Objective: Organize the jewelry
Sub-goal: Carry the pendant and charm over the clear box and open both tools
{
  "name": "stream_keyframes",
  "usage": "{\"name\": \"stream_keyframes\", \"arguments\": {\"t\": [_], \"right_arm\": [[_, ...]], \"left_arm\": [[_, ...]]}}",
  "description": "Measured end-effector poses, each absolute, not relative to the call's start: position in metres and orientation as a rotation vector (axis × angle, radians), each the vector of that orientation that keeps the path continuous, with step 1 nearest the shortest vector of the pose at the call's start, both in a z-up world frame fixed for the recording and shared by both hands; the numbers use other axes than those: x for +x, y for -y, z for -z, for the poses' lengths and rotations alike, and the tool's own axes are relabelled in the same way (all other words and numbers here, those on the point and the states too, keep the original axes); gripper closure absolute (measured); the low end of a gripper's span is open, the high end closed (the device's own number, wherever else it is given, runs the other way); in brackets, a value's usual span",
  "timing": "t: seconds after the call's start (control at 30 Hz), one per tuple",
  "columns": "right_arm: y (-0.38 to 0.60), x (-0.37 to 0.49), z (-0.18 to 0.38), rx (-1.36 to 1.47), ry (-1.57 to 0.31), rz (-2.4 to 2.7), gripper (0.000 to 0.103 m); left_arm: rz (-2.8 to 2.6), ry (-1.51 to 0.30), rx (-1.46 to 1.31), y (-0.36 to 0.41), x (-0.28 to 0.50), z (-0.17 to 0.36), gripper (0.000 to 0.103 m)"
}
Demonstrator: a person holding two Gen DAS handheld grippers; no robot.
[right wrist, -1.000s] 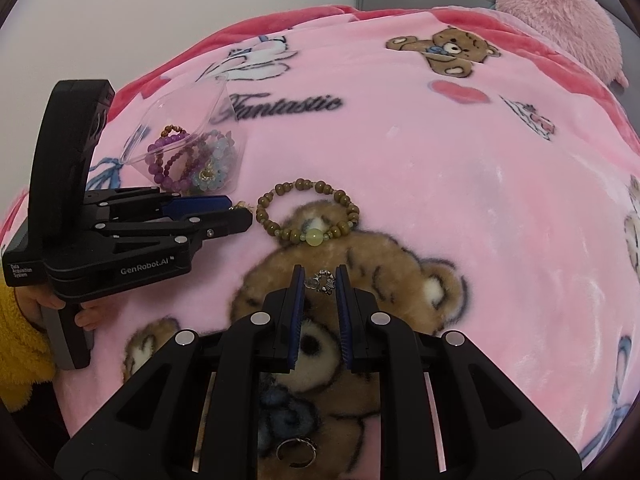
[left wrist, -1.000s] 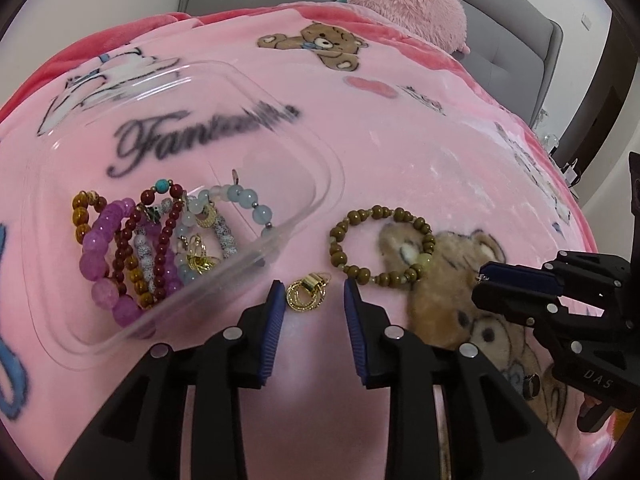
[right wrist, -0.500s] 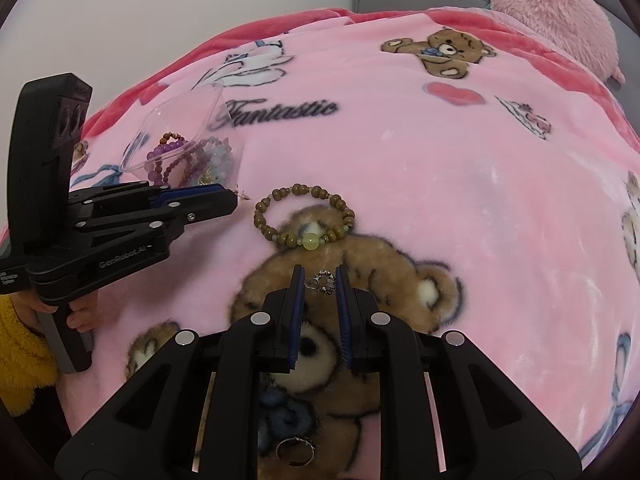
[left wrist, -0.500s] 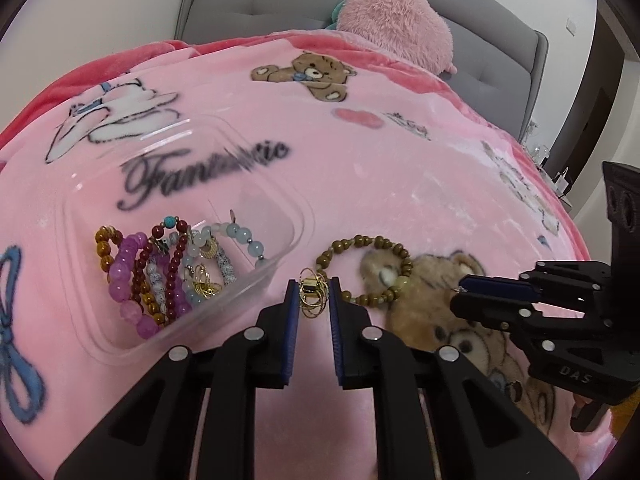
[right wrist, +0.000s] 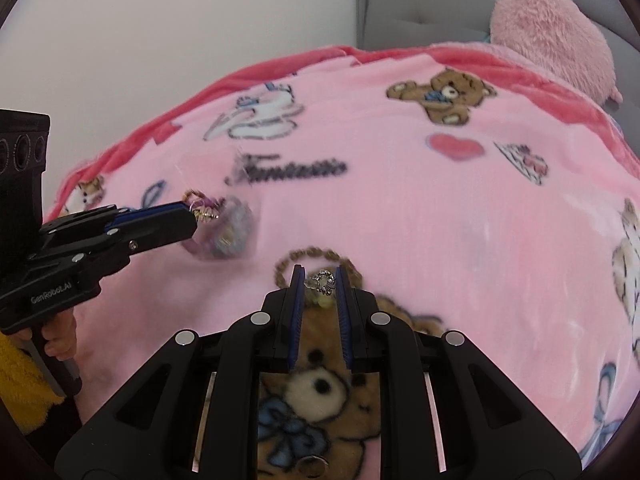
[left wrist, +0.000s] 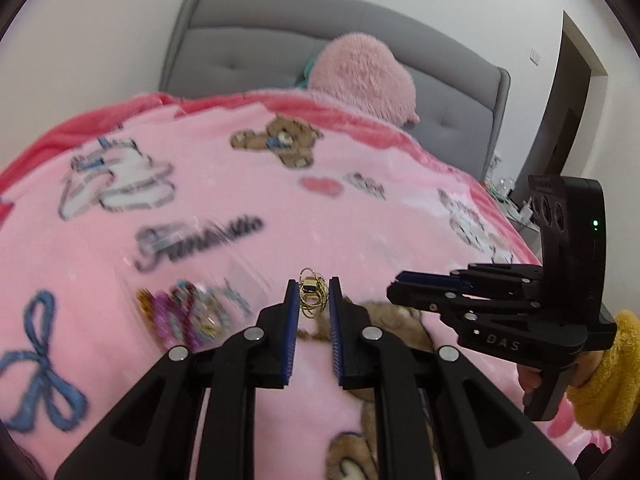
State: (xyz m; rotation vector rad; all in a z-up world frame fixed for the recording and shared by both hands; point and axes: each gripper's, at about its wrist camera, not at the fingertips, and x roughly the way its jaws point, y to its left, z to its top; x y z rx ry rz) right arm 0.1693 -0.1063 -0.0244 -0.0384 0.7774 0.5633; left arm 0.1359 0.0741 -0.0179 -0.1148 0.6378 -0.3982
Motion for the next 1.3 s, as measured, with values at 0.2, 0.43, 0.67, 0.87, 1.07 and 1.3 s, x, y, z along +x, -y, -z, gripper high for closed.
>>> {"name": "stream_keyframes", "arguments": {"t": [0.2, 0.43, 0.67, 0.87, 1.07, 1.3], "right_arm": [[0.079, 0.177, 0.005, -0.069, -0.711, -0.621, 0.088], [0.033, 0.195, -0.002, -0.106, -0.680, -0.705, 0.088], [0.005, 0.196, 0.011, -0.161, -0.712, -0.758, 0.088], [0.001, 0.196, 0.020, -0.164, -0.737, -0.763, 0.088], [0.003, 0.199, 0.024, -0.149, -0.756, -0.757, 0.087], [0.006, 0.198, 0.026, -0.132, -0.761, -0.753, 0.086]], "left_arm": [[0.324, -0.616, -0.139, -0.103, 0.143, 0.012, 0.089], [0.279, -0.623, -0.219, -0.140, 0.158, 0.020, 0.089], [0.266, -0.656, -0.233, -0.151, 0.162, 0.031, 0.089], [0.270, -0.667, -0.219, -0.147, 0.164, 0.033, 0.089], [0.258, -0.698, -0.234, -0.150, 0.170, 0.042, 0.088], [0.253, -0.708, -0.250, -0.154, 0.171, 0.045, 0.088]]}}
